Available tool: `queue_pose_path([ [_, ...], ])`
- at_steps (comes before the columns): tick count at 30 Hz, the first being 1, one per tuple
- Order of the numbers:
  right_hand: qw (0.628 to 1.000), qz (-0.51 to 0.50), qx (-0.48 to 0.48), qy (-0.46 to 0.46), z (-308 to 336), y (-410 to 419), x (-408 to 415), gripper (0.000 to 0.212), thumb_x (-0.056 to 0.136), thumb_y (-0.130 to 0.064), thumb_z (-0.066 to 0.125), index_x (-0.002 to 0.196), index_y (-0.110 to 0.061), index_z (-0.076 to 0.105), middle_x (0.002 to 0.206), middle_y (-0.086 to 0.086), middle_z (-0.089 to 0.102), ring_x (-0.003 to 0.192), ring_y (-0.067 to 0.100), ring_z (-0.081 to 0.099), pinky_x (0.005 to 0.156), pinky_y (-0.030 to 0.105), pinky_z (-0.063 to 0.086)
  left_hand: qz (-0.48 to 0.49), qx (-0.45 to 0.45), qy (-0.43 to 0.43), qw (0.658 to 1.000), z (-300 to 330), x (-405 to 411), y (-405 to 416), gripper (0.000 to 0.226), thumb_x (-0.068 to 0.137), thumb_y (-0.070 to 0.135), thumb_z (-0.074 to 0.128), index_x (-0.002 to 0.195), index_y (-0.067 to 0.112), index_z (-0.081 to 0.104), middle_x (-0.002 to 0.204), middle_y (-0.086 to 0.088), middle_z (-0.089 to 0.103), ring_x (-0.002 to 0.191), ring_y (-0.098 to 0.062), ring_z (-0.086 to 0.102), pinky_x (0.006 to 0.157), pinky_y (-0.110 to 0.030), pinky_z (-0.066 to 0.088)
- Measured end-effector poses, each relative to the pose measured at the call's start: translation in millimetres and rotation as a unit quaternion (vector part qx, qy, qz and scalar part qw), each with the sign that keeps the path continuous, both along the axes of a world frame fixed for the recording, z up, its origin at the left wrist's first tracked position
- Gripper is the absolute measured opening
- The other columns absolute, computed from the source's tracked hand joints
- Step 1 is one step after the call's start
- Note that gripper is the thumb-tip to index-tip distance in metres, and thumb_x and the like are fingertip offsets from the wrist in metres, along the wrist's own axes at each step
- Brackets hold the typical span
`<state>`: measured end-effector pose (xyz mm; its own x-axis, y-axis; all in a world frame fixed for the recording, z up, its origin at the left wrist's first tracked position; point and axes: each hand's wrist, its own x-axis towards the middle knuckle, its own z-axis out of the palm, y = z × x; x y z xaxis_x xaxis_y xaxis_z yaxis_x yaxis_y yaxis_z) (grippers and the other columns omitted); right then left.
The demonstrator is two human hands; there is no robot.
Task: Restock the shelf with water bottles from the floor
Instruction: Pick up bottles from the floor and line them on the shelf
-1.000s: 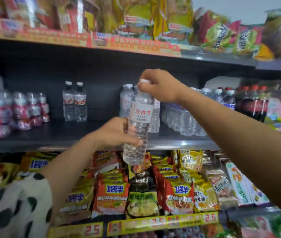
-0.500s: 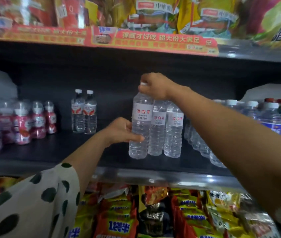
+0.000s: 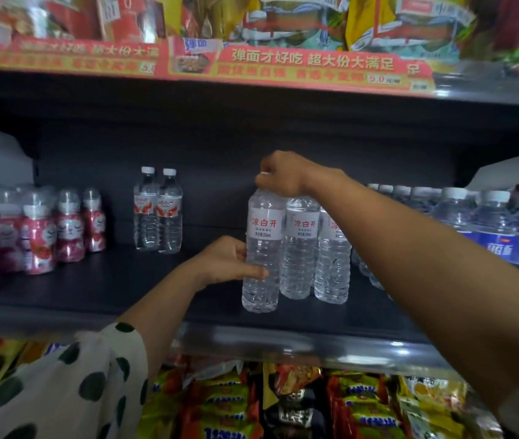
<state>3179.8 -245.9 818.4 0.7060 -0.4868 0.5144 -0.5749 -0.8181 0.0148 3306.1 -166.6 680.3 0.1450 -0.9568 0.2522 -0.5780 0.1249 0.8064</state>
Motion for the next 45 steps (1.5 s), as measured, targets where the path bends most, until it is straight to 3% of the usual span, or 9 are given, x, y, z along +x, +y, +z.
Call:
queue_pose_path([
  [6,1.0,-0.019,0.008,0.005,1,3,-2,0.022,0.091,-0.035,0.051,0.094,-0.016,0.061,0.095,0.006,0.057,0.087,0.023,0.053,0.071,0.027,0.036,-0.005,0.006,0.015,1.0,-3,-2,0,0.03,0.078,0.012,0.077,0.107,0.009,0.071,0.103,-0.001,0.074,0.097,-0.011,0.068,0.09,-0.024,0.052],
  [11,0.999,-0.024,0.033,-0.014,-1,5,-3,0.035,0.093,-0.04,0.053,0.111,-0.011,0.062,0.114,0.011,0.061,0.092,0.023,0.054,0.074,0.026,0.036,0.009,-0.005,0.014,1.0,-8,-1,1,0.031,0.078,0.018,0.078,0.107,0.009,0.071,0.104,-0.002,0.073,0.098,-0.01,0.067,0.093,-0.025,0.051],
  [18,0.995,-0.037,0.063,-0.072,-13,17,-19,0.068,0.091,-0.047,0.055,0.14,-0.006,0.031,0.135,0.017,0.049,0.12,0.032,0.05,0.085,0.029,0.038,0.057,0.005,-0.028,0.998,-1,-7,19,0.039,0.076,0.026,0.08,0.109,0.009,0.067,0.107,-0.001,0.069,0.1,-0.012,0.063,0.089,-0.023,0.048],
  [22,0.995,-0.073,-0.006,-0.071,-39,47,-46,0.054,0.092,-0.038,0.054,0.133,-0.009,0.034,0.123,0.019,0.055,0.108,0.037,0.055,0.076,0.033,0.04,0.11,-0.021,-0.089,0.99,8,-22,51,0.065,0.075,0.023,0.081,0.13,0.005,0.052,0.126,-0.008,0.057,0.115,-0.02,0.055,0.099,-0.033,0.045],
  [27,0.994,-0.082,-0.056,-0.045,-120,115,-90,0.035,0.092,-0.028,0.053,0.119,-0.01,0.041,0.113,0.015,0.057,0.095,0.036,0.057,0.067,0.035,0.037,0.132,-0.075,-0.233,0.961,-10,-57,115,0.036,0.076,0.019,0.077,0.106,0.004,0.064,0.102,-0.007,0.064,0.097,-0.024,0.06,0.087,-0.039,0.051],
  [36,0.981,-0.132,0.102,0.095,-349,197,-149,0.047,0.085,-0.026,0.056,0.127,-0.01,0.04,0.12,0.014,0.053,0.105,0.037,0.057,0.074,0.039,0.044,0.017,0.077,-0.351,0.933,-196,-114,168,0.035,0.067,0.023,0.072,0.098,0.012,0.064,0.099,-0.011,0.066,0.096,-0.031,0.062,0.077,-0.041,0.053],
  [40,0.965,-0.134,0.182,0.137,-436,200,-167,0.04,0.088,-0.021,0.054,0.123,-0.008,0.04,0.115,0.015,0.052,0.101,0.036,0.056,0.064,0.035,0.034,-0.033,0.18,-0.341,0.922,-285,-134,167,0.027,0.077,0.021,0.07,0.098,0.01,0.059,0.103,-0.009,0.061,0.095,-0.028,0.058,0.071,-0.037,0.051],
  [43,0.945,-0.137,0.247,0.164,-515,194,-178,0.046,0.09,-0.019,0.054,0.131,-0.007,0.037,0.122,0.015,0.05,0.107,0.036,0.052,0.067,0.036,0.035,-0.051,0.236,-0.329,0.913,-362,-145,159,0.021,0.078,0.017,0.069,0.092,0.012,0.054,0.099,-0.008,0.059,0.091,-0.027,0.058,0.06,-0.032,0.04],
  [45,0.926,-0.141,0.299,0.181,-575,189,-184,0.052,0.09,-0.018,0.053,0.136,-0.008,0.033,0.125,0.016,0.048,0.111,0.037,0.05,0.074,0.04,0.041,-0.061,0.274,-0.329,0.902,-423,-149,150,0.025,0.078,0.017,0.069,0.099,0.011,0.056,0.104,-0.008,0.059,0.094,-0.026,0.058,0.067,-0.034,0.047],
])
